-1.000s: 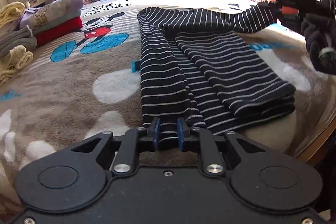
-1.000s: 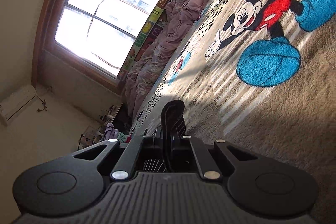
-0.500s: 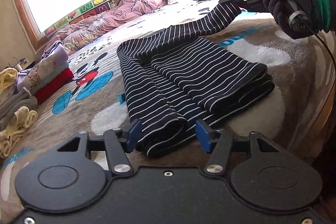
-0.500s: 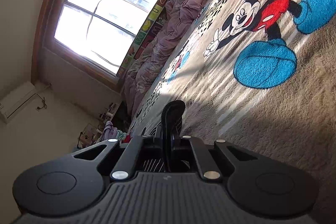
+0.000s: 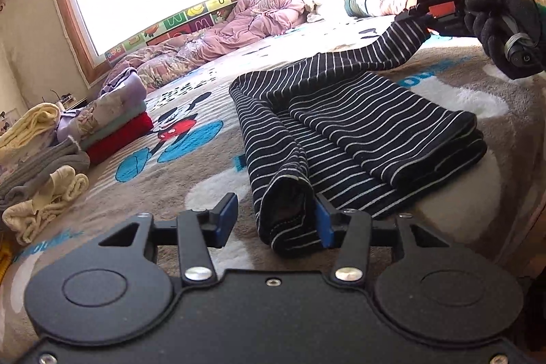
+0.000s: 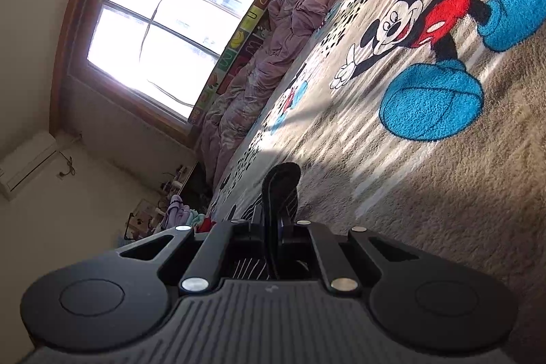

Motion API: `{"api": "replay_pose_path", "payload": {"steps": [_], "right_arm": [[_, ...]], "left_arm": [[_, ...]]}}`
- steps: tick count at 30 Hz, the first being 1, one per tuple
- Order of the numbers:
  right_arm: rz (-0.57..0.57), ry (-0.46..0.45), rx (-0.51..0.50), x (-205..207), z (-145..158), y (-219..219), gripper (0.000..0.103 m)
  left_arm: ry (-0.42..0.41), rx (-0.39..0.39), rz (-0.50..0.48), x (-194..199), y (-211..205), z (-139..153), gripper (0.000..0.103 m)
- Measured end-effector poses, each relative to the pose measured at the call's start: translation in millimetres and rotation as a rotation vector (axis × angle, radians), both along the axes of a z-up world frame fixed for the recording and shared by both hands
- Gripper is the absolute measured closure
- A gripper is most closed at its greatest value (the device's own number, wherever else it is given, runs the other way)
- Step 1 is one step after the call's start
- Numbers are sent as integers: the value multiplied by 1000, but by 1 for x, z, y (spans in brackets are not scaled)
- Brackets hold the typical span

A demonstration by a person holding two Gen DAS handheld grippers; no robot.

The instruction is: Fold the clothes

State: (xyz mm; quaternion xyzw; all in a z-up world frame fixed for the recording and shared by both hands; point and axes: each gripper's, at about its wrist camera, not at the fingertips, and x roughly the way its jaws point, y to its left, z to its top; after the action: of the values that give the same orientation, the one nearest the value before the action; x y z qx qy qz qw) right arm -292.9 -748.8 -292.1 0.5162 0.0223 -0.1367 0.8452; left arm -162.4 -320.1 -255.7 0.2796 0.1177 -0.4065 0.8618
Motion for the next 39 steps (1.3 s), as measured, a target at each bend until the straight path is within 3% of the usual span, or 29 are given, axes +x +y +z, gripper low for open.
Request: {"api": "replay_pose_path", "payload": {"steps": [3,7,14,18,23,27,31,34,39], "right_arm": [[4,4,-2,0,0,0,94],[-3,-3,10,-2,-1,-1,94],[5,0,3,0,0,0,94],[3,-1,1,-2,1,-1,94],[0,-1,3,-3,1,-1,94],[5,2,1,-2,1,-2,94],[6,3,-1,1,1,-1,94],[1,3,-7,1,2,1,94],[-35,-55,-44,-7,10,-1,94]], "left_arm": [[-64,17,40,-2,2,-1,52],[-64,-45,36,-2,12,10,54],[-106,15,-87,-30,-1,-8,53],[-133,42,-40,-24,-6,-14,52],[39,-25,25,17,1,-9,55],[168,-80,25,41,7,-7,69],[187,-94,18,40,5,-9,96],[89,-83,41,21,3,-6,97],[-256,128,12,-16,-17,-38,98]]}}
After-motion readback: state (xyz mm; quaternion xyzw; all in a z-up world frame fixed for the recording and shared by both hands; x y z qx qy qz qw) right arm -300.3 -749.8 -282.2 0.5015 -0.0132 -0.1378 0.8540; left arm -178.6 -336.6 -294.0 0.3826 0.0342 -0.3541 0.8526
